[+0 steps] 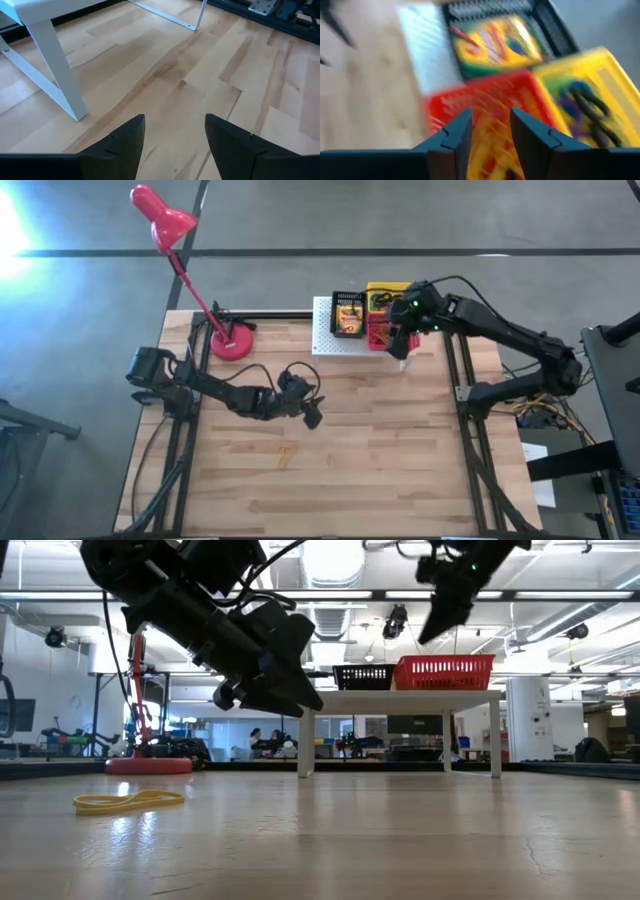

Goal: Pick & Place Office Desk Supplies
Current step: Put the yellow rubber band into the red basket on the shelf

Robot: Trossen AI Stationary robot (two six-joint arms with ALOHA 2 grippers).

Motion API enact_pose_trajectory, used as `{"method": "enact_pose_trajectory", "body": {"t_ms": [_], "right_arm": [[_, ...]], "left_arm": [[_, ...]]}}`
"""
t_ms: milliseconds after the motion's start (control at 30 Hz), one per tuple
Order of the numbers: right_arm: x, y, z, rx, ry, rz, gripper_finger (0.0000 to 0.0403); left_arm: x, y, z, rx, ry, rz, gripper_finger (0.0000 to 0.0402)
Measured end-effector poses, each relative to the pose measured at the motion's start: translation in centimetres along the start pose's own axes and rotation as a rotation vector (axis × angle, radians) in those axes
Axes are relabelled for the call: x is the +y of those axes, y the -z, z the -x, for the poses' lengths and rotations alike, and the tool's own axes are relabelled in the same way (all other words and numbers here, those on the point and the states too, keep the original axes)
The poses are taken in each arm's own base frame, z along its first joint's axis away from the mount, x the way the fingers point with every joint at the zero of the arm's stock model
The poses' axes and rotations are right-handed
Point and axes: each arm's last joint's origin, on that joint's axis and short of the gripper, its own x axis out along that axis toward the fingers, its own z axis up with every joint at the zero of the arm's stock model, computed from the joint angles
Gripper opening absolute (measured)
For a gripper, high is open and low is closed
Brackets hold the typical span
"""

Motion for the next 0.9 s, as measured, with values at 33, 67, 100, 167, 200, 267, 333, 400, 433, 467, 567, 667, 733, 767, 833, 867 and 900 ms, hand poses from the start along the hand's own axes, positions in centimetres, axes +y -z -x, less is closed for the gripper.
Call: {"method": "enact_pose_trajectory", "body": {"t_ms": [33, 67, 100, 167, 200, 267, 333, 400, 433, 467, 567, 667, 733, 767, 833, 867, 900], "right_arm": [[0.6, -0.3, 0.2, -0.028, -0.021, 0.009, 0.0132], [1.3, -0.5, 0.4, -0.064, -0.046, 0.026, 0.0133], [2.3, -0.6, 0.6, -0.103, -0.079, 0.047, 0.0133], [4.5, -0.8, 1.1, -0.181, -0.147, 0.104, 0.0132], [5.6, -0.7, 1.4, -0.207, -0.180, 0.138, 0.0130], [7.9, -0.1, 1.7, -0.234, -0.248, 0.209, 0.0126], [9.9, 0.6, 1.9, -0.272, -0.309, 0.263, 0.0122], [11.8, 1.7, 1.7, -0.301, -0.367, 0.311, 0.0119], [12.8, 2.3, 1.4, -0.310, -0.394, 0.331, 0.0118], [13.6, 2.9, 1.0, -0.319, -0.418, 0.350, 0.0116], [15.7, 5.1, -0.4, -0.327, -0.469, 0.400, 0.0112], [17.0, 7.2, -1.8, -0.348, -0.454, 0.404, 0.0108], [17.4, 8.2, -2.5, -0.382, -0.416, 0.358, 0.0105], [17.5, 8.8, -2.9, -0.392, -0.394, 0.335, 0.0103], [17.5, 9.6, -3.4, -0.435, -0.355, 0.293, 0.0100], [17.4, 10.2, -3.7, -0.447, -0.338, 0.281, 0.0098], [17.3, 10.7, -4.0, -0.459, -0.323, 0.271, 0.0096]], "left_arm": [[-0.1, 0.1, 0.1, 0.002, 0.006, -0.001, 0.0216], [-0.2, 0.1, 0.1, 0.003, 0.010, -0.004, 0.0216], [-0.4, 0.2, 0.3, 0.004, 0.017, -0.005, 0.0216], [-0.8, 0.1, 1.1, 0.015, 0.036, 0.006, 0.0216], [-1.1, 0.0, 1.8, 0.024, 0.049, 0.006, 0.0216], [-1.8, 0.1, 3.6, 0.067, 0.070, -0.026, 0.0216], [-2.6, 0.6, 5.7, 0.134, 0.098, -0.080, 0.0216], [-3.2, 1.4, 7.9, 0.199, 0.129, -0.128, 0.0216], [-3.6, 2.0, 8.9, 0.228, 0.139, -0.150, 0.0216], [-4.0, 2.7, 9.7, 0.253, 0.153, -0.166, 0.0216], [-4.9, 5.5, 12.2, 0.359, 0.189, -0.214, 0.0216], [-5.6, 7.6, 13.7, 0.452, 0.181, -0.114, 0.0216], [-5.9, 8.6, 13.8, 0.484, 0.143, 0.005, 0.0216], [-5.9, 9.0, 13.6, 0.506, 0.122, 0.060, 0.0216], [-6.1, 9.8, 13.2, 0.557, 0.087, 0.125, 0.0214], [-6.3, 10.2, 12.9, 0.576, 0.074, 0.137, 0.0212], [-6.5, 10.6, 12.5, 0.588, 0.064, 0.134, 0.0209]]}}
